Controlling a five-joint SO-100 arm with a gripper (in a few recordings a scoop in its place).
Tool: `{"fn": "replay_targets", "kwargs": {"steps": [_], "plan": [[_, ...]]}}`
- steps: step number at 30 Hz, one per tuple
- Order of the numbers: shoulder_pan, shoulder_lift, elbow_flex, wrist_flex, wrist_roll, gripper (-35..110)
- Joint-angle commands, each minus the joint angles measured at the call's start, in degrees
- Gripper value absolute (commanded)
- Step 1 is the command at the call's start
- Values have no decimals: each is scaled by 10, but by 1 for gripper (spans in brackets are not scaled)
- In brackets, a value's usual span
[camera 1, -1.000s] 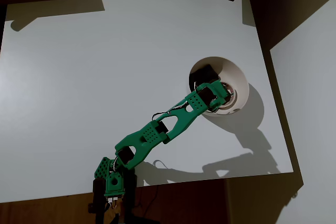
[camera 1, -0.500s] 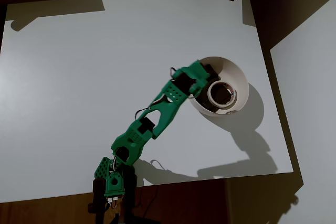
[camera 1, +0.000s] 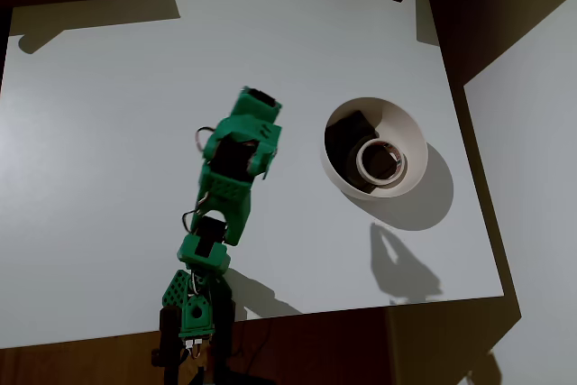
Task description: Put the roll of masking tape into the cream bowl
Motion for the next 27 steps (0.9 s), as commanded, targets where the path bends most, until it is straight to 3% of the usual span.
{"fn": "replay_targets", "kwargs": {"steps": [1,12,27], "plan": [[-69,90,-25,50,-8,-8],[-244,286,248,4,-40,-8],[-267,552,799,-219,-77,-8]]}}
